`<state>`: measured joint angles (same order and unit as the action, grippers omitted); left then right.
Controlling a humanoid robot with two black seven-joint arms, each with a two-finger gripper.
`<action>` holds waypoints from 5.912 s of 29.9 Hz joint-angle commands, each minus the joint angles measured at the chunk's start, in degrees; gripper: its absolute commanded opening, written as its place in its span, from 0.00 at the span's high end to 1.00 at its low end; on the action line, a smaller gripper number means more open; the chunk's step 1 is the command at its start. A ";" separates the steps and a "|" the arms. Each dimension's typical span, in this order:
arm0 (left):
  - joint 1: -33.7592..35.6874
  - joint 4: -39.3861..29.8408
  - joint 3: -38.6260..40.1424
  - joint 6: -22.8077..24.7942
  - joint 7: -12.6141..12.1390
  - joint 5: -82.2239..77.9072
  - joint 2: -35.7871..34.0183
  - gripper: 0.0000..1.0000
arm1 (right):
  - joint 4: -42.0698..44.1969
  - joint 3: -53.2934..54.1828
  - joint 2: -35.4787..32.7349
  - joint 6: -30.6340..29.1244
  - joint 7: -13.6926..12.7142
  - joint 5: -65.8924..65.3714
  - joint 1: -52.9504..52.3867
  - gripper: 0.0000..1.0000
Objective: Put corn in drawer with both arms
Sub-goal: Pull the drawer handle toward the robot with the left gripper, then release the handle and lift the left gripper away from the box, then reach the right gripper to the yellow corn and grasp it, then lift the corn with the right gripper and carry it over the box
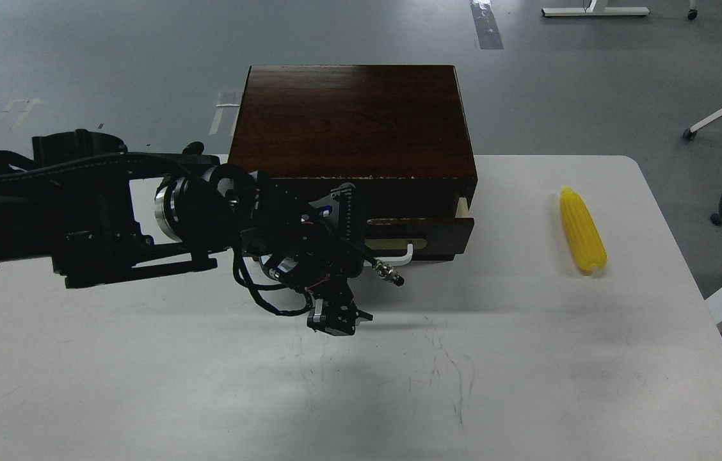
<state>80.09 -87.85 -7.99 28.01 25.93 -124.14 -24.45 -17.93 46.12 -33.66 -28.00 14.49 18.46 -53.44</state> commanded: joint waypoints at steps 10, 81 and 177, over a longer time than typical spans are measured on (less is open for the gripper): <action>-0.02 -2.94 -0.01 -0.01 -0.35 -0.05 0.02 0.10 | 0.00 0.02 0.00 0.00 0.01 0.00 0.09 0.00; -20.05 64.03 37.95 -0.01 -7.56 134.34 -4.73 0.02 | 29.26 -102.72 19.51 9.45 13.51 -26.46 -0.35 0.00; -20.41 57.61 39.54 -0.01 -8.18 133.81 -8.07 0.02 | 12.79 -101.58 33.66 0.00 13.51 -37.70 -44.27 1.00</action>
<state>59.69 -30.23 31.55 28.00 17.76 9.59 -32.27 5.30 -55.21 0.00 -28.01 28.01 -18.29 -91.68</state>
